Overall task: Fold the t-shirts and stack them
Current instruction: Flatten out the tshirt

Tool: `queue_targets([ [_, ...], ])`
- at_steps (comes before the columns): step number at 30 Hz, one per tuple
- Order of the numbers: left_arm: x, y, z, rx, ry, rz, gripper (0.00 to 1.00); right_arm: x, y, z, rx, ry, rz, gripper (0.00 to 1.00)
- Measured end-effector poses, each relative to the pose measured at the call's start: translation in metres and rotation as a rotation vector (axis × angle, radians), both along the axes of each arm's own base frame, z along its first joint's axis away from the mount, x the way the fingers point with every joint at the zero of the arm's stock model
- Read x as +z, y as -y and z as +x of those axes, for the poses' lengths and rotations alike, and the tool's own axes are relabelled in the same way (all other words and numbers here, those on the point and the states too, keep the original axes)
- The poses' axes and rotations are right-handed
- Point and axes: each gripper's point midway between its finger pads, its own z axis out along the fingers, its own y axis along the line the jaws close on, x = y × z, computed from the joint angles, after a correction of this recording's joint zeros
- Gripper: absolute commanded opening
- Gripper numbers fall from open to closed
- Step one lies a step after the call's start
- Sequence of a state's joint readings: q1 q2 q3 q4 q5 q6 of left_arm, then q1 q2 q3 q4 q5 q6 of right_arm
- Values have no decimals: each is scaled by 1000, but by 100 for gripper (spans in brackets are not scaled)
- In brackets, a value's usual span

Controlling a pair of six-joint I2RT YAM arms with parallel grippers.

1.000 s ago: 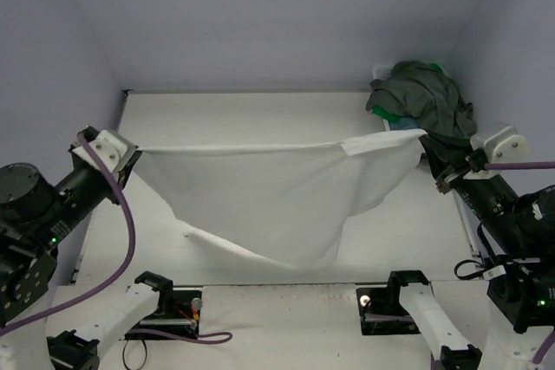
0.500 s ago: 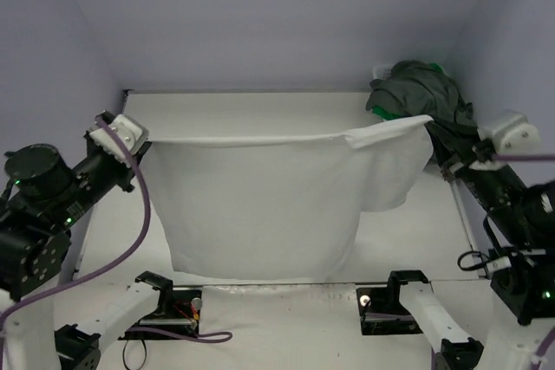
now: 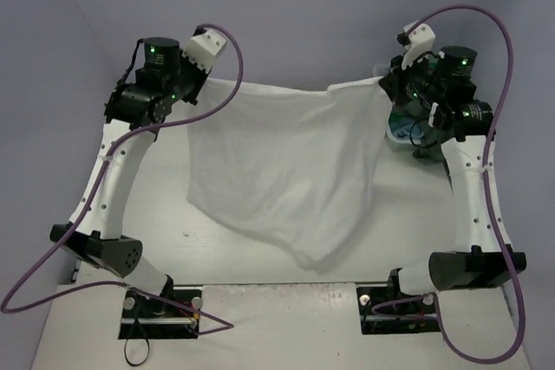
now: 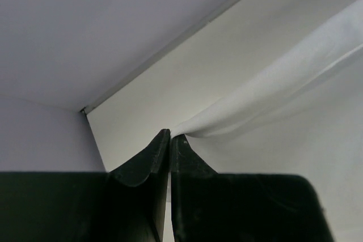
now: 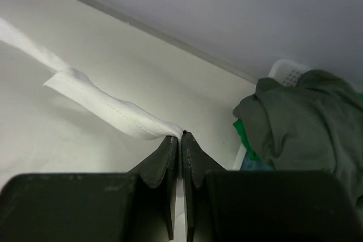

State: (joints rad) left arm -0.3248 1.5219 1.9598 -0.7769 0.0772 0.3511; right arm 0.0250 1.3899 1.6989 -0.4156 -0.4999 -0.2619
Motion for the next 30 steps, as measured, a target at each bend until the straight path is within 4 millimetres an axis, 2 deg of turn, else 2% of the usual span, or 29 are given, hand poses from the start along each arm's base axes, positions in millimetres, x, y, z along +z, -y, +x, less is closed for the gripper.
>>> queue_targets([
  [2,16,0,6,15,38,-15,0,21,0,-3,-3,46,4,0],
  [5,56,-6,-11,25,138,-62,0,72,1,-26,-2,181,8,0],
  [10,122,-31,-86,24,327,-129,0,141,3,-105,-1,391,10,0],
  [14,157,-50,-145,16,448,-172,0,183,4,-163,1,535,10,0],
  [18,173,-59,-195,-25,504,-205,0,203,5,-208,4,631,9,0],
  [22,172,-64,-231,-62,517,-229,0,207,5,-228,5,660,7,0],
  [26,158,-64,-242,-76,485,-223,0,206,3,-233,17,652,9,0],
  [30,139,-62,-235,-75,430,-209,0,205,3,-234,20,651,1,0],
])
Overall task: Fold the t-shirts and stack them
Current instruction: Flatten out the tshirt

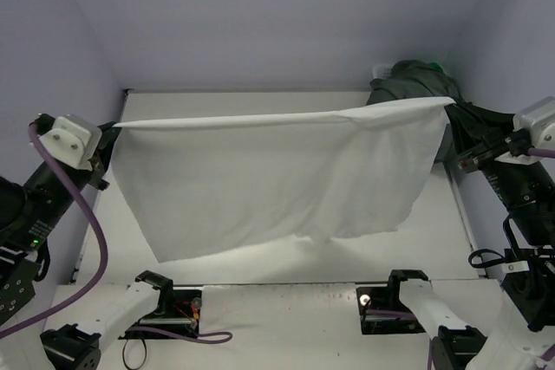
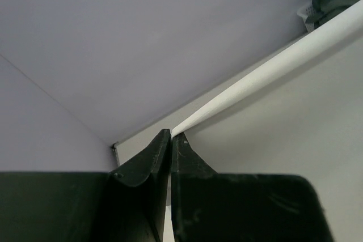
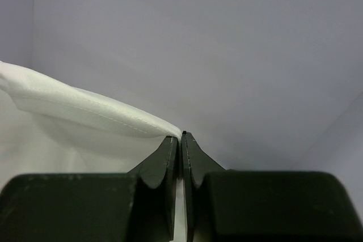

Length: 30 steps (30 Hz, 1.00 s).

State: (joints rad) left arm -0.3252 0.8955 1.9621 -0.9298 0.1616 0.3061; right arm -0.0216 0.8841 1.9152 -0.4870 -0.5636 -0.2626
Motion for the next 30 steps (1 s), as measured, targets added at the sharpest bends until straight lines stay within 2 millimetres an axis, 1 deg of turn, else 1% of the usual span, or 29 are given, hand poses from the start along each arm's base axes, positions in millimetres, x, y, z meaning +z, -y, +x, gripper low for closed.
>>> queue_targets([
  [3,-20,5,14,-3,-56,18,0,-3,1,4,-8,0,-21,0],
  [5,-36,10,27,-3,-93,30,0,-12,1,13,-8,-17,-44,0],
  [6,-45,12,35,-3,-111,37,0,-19,1,19,-5,-30,-56,0],
  [9,-75,20,60,-2,-177,70,0,-52,-1,46,15,-111,-99,0],
  [10,-88,23,70,-3,-199,83,0,-66,-3,59,26,-144,-112,0],
  [13,-131,33,103,0,-281,132,0,-121,-6,106,66,-290,-135,0],
  [15,-161,38,125,1,-338,170,0,-163,-8,142,91,-405,-138,0],
  [16,-177,41,136,1,-367,187,0,-181,-8,158,98,-451,-137,0],
  [17,-191,44,147,3,-397,202,0,-205,-8,179,107,-512,-133,0],
  [19,-230,50,170,5,-477,243,0,-242,-8,209,116,-604,-125,0],
  [20,-247,53,178,4,-513,259,0,-261,-8,223,121,-650,-121,0],
  [22,-278,56,191,2,-577,287,0,-291,-10,244,129,-715,-117,0],
  [23,-289,57,196,3,-597,296,0,-305,-12,254,132,-743,-118,0],
  [25,-303,60,206,4,-621,307,0,-325,-18,269,129,-770,-131,0],
  [27,-311,61,217,10,-622,312,0,-345,-35,277,153,-799,-155,0],
  [30,-316,59,231,29,-606,323,0,-374,-65,288,189,-828,-203,0],
])
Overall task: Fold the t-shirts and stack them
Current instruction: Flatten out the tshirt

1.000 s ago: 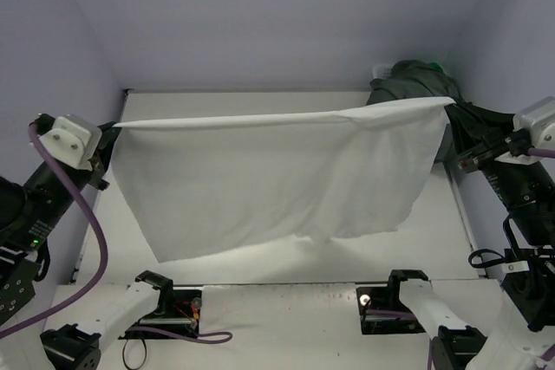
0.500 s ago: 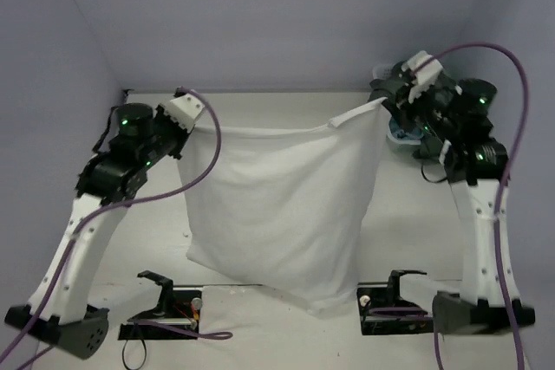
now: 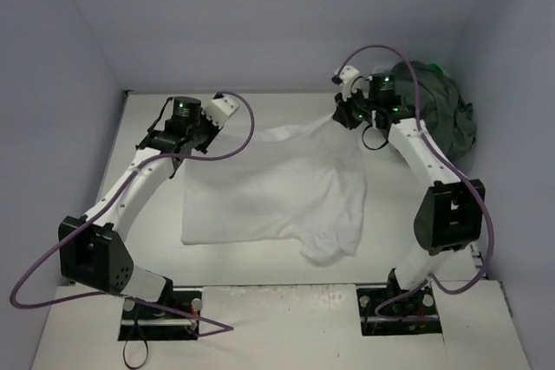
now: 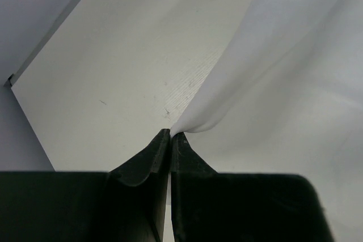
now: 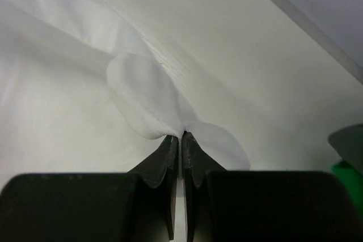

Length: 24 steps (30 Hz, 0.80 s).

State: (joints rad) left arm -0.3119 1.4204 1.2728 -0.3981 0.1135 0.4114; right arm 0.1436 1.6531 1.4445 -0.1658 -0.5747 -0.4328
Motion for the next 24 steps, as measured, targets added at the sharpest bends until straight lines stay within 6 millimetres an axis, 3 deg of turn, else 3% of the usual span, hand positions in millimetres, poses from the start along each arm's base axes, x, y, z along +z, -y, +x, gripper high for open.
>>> queue_targets([
  [5,-12,-8,18,34,6,20,0,-50,-36,15,39,-66,-55,0],
  [9,-27,-21,30,75,-2,41,0,-83,-38,34,-7,-94,-110,0],
  [17,-62,-45,53,158,-38,93,0,-100,-33,67,-133,-36,-177,0],
  [24,-104,-54,71,194,-97,133,0,-119,-42,99,-180,8,-192,0],
])
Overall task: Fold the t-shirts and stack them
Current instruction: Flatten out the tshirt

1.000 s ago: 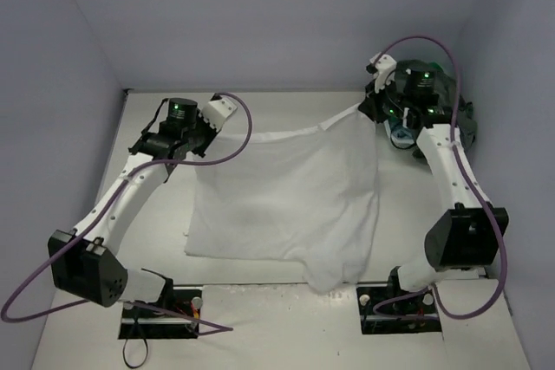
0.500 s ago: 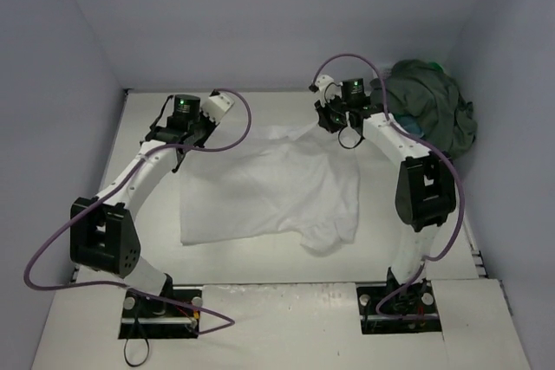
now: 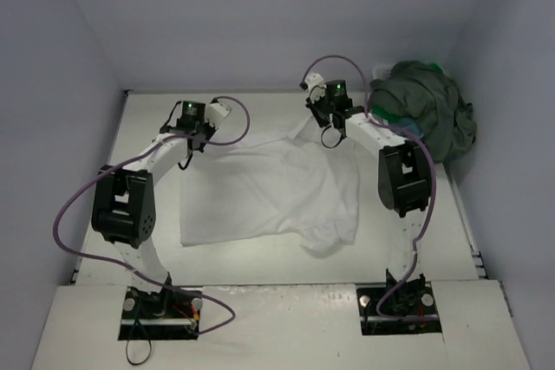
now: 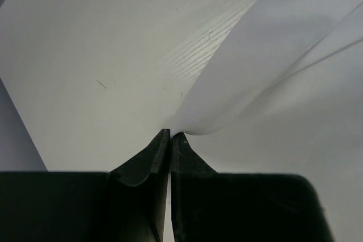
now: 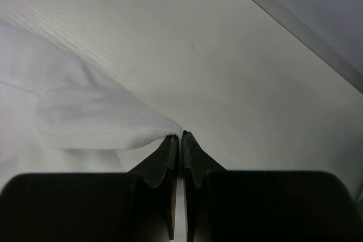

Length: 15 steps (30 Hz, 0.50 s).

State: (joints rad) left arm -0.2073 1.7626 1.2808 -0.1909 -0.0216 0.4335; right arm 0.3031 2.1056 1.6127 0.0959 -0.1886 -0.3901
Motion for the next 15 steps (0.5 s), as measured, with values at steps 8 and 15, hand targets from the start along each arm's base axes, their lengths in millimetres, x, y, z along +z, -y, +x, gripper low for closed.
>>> queue_targets([
  [8,-16,2,21,7,-12,6,0,-40,-9,33,-16,-1,-24,0],
  [15,-8,-1,46,26,33,-1,0,-53,-11,69,-70,53,-40,0],
])
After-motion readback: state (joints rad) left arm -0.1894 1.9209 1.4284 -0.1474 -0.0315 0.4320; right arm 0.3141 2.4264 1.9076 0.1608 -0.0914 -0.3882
